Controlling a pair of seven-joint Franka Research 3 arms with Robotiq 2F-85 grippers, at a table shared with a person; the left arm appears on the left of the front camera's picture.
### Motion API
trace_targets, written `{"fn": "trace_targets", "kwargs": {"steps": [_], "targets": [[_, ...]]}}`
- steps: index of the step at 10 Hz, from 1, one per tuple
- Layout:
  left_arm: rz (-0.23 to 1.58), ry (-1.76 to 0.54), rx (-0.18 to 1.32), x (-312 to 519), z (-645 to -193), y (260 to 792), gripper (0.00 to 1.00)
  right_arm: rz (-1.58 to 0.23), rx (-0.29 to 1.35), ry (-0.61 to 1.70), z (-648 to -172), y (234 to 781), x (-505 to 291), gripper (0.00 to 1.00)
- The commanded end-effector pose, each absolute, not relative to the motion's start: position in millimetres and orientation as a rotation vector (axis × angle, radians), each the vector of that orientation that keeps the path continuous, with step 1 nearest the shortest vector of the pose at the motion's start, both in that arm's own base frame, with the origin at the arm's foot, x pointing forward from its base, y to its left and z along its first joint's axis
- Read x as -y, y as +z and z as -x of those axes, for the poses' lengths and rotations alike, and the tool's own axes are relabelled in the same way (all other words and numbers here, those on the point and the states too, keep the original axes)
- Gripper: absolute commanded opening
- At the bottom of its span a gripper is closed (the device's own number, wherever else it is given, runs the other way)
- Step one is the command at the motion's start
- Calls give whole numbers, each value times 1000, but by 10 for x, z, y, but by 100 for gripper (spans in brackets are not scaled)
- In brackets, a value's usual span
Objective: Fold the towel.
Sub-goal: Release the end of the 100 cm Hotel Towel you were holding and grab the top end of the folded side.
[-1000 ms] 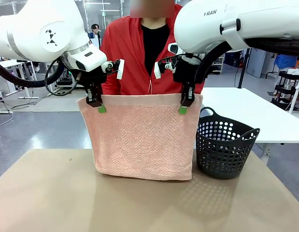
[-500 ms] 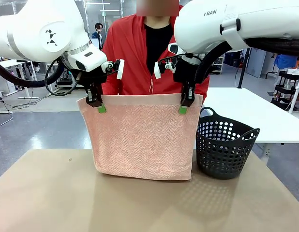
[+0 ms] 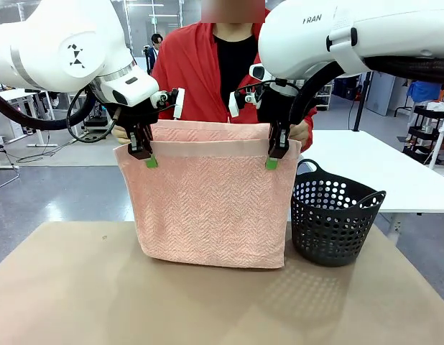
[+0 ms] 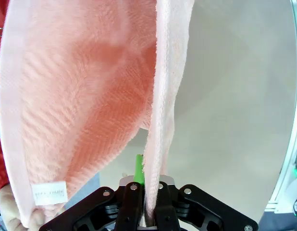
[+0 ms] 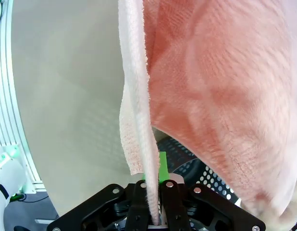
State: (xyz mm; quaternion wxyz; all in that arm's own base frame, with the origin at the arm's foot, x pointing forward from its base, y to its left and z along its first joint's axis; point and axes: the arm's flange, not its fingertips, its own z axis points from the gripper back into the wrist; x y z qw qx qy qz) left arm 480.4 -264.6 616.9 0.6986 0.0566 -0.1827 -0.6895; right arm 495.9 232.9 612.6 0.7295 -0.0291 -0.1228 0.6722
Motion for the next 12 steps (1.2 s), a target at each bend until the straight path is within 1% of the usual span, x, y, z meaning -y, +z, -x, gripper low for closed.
{"fn": "trace_targets", "kwargs": {"steps": [1,9,10,11,12], "targets": [[-132,-1537,408,2635,-4811,6174,0,70,271,1482,-4959,6136,-2324,0],[-132,-1537,408,2635,-4811,6174,0,70,271,1482,-4959,6136,-2324,0],[-126,-1537,407,2646,-4803,6169,3,64,271,1481,-4959,6127,-2330,3],[-124,-1542,418,2648,-4791,6206,41,58,296,1487,-4937,6137,-2299,27],[-141,-1544,424,2651,-4780,6234,38,56,303,1469,-4937,6150,-2252,35]]}}
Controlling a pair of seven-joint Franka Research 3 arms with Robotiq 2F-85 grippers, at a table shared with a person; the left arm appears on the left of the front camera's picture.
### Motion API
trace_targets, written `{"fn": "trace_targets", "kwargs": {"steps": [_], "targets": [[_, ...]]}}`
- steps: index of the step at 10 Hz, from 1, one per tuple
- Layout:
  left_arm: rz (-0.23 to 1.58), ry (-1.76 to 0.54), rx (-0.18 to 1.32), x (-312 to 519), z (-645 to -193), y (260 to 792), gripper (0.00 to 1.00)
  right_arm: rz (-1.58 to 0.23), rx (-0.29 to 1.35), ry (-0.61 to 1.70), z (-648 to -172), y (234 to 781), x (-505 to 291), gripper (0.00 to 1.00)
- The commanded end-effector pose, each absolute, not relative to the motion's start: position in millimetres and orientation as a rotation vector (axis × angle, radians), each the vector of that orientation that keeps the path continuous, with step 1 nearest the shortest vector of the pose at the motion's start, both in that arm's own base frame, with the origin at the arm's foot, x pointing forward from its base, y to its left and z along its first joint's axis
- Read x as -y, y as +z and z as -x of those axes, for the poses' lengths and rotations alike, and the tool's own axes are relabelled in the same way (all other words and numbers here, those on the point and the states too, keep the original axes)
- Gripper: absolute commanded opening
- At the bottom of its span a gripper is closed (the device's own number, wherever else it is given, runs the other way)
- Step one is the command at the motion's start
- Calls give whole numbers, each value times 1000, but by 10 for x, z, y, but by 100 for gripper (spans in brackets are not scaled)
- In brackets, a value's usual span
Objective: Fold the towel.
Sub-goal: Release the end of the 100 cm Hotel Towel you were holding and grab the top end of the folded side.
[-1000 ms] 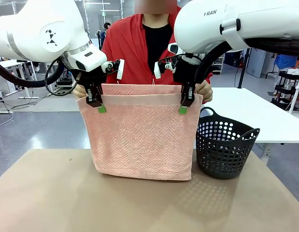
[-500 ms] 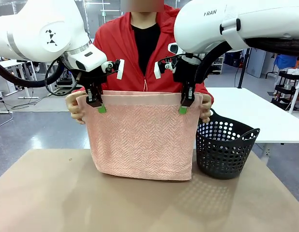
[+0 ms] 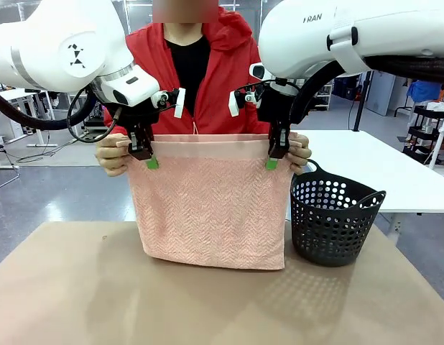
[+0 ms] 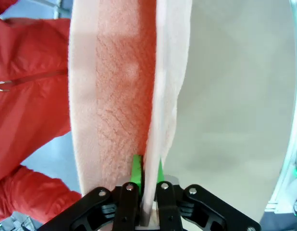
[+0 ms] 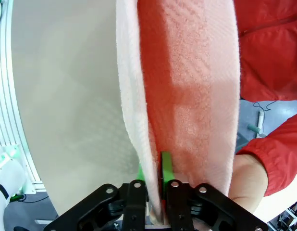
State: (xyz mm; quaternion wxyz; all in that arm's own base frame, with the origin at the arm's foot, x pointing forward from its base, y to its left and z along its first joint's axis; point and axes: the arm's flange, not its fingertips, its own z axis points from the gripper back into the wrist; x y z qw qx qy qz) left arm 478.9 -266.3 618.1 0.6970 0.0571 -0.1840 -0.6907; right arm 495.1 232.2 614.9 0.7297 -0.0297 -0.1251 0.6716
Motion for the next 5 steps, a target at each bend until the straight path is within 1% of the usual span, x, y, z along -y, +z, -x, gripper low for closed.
{"fn": "trace_targets", "kwargs": {"steps": [1,2,3,4,5], "targets": [[-143,-1546,432,2656,-4769,6261,77,50,317,1458,-4929,6157,-2236,60],[-143,-1542,450,2661,-4744,6316,74,62,337,1457,-4901,6191,-2232,68],[-144,-1543,482,2660,-4698,6403,100,77,370,1459,-4846,6279,-2218,93],[-154,-1545,519,2652,-4633,6510,100,97,404,1460,-4778,6394,-2198,100],[-172,-1541,555,2633,-4549,6641,100,118,445,1466,-4682,6534,-2164,100]]}}
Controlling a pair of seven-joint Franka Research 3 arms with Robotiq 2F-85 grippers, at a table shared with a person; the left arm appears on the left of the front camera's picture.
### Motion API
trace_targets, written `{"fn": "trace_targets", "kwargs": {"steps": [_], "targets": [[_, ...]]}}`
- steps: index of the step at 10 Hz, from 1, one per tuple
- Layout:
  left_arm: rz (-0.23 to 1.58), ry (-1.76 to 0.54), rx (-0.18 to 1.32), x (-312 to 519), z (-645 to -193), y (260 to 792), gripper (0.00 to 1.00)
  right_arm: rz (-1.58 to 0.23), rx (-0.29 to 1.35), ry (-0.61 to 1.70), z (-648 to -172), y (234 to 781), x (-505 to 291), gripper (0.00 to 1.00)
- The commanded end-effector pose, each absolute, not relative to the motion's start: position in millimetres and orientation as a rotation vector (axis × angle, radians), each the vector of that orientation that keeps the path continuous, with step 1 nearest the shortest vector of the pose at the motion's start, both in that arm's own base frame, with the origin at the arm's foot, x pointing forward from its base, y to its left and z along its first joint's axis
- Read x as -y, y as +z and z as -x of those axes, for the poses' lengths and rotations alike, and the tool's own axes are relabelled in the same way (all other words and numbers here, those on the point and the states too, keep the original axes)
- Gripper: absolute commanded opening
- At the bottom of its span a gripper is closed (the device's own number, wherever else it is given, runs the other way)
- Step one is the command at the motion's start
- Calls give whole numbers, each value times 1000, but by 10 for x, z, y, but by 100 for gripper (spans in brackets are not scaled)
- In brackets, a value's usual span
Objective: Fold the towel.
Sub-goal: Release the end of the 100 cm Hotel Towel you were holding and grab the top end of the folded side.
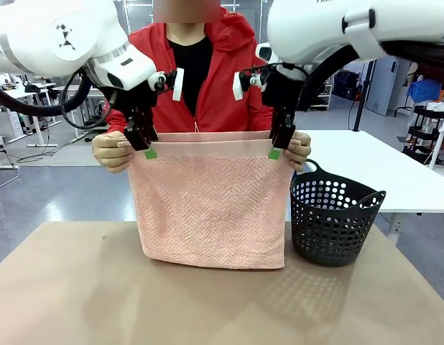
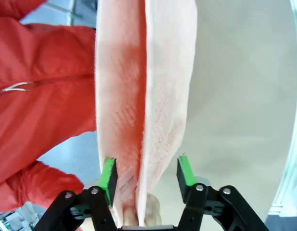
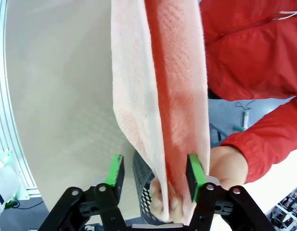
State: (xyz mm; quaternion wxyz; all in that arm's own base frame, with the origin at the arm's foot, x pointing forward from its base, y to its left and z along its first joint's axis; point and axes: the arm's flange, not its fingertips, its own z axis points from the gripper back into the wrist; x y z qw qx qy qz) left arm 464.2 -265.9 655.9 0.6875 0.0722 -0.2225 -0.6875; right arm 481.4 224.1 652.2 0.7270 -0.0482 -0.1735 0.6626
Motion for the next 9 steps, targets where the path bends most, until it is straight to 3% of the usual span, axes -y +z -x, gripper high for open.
{"fn": "trace_targets", "kwargs": {"steps": [1,2,3,5,9], "targets": [[-185,-1540,588,2607,-4462,6763,80,135,488,1472,-4582,6655,-2138,100],[-213,-1526,620,2569,-4375,6874,89,153,533,1479,-4477,6769,-2105,89],[-203,-1523,661,2515,-4285,6969,100,170,583,1486,-4367,6865,-2067,98],[-205,-1527,709,2436,-4123,7079,100,195,662,1505,-4176,6987,-2027,100],[-174,-1557,625,2512,-4295,7131,100,218,621,1540,-4405,7033,-2170,100]]}}
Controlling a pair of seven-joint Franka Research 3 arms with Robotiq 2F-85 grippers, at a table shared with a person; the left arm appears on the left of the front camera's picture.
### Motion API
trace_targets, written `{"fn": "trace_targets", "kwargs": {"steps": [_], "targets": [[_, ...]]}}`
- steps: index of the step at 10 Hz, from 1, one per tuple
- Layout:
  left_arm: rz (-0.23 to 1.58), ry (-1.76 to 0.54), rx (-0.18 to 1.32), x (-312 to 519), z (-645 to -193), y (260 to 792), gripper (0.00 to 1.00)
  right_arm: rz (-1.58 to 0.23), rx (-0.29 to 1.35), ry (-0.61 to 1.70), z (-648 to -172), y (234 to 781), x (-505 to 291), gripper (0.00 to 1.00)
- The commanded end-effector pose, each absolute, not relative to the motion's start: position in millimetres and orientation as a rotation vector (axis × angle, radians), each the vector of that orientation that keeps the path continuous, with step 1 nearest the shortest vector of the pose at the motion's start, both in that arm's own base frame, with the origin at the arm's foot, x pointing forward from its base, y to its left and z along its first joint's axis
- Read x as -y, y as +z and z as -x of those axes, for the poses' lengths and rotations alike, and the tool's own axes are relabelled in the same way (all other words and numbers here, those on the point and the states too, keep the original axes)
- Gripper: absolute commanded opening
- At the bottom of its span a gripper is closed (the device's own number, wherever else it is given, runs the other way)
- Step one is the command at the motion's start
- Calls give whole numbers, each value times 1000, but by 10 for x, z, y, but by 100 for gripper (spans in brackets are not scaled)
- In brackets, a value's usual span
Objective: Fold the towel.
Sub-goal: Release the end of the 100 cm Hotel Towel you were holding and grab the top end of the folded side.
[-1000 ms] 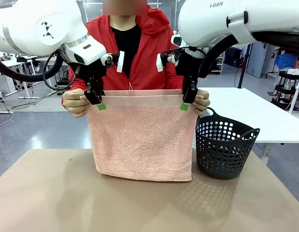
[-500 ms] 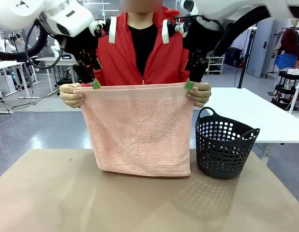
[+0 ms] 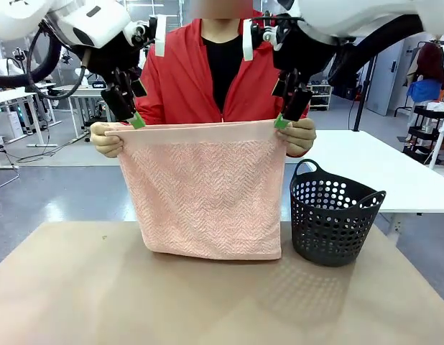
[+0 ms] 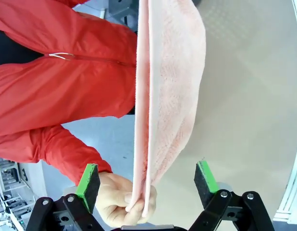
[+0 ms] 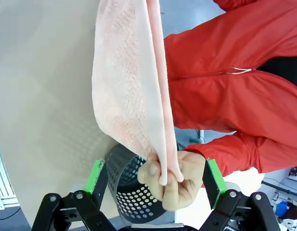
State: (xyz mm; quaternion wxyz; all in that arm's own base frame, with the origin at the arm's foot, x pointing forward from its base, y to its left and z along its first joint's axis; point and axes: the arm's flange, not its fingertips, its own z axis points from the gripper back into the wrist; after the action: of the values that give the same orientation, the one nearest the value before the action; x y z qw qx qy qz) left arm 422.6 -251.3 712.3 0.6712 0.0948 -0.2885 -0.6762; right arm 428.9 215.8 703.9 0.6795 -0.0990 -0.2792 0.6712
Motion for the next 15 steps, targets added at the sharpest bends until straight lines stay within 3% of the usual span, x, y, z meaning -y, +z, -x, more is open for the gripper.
{"fn": "trace_targets", "kwargs": {"steps": [1,8,9,10,11,12,13,14,15], "targets": [[-176,-1559,607,2532,-4356,7109,100,221,619,1542,-4482,7040,-2217,100],[-53,-1514,481,2492,-4959,6515,100,87,448,1530,-5095,6598,-2348,100],[-63,-1500,473,2473,-4977,6486,73,81,435,1522,-5125,6557,-2349,100],[-72,-1480,475,2455,-4990,6483,40,84,435,1525,-5137,6546,-2348,52],[-69,-1483,478,2449,-4976,6492,13,87,436,1525,-5144,6550,-2349,40],[-68,-1482,481,2441,-4971,6510,0,84,433,1527,-5148,6566,-2353,0],[-51,-1484,480,2428,-4963,6522,0,89,429,1529,-5150,6575,-2363,34],[-46,-1486,482,2431,-4960,6531,0,87,425,1528,-5157,6576,-2375,0],[-34,-1481,483,2423,-4953,6539,4,85,418,1528,-5153,6576,-2384,0]]}}
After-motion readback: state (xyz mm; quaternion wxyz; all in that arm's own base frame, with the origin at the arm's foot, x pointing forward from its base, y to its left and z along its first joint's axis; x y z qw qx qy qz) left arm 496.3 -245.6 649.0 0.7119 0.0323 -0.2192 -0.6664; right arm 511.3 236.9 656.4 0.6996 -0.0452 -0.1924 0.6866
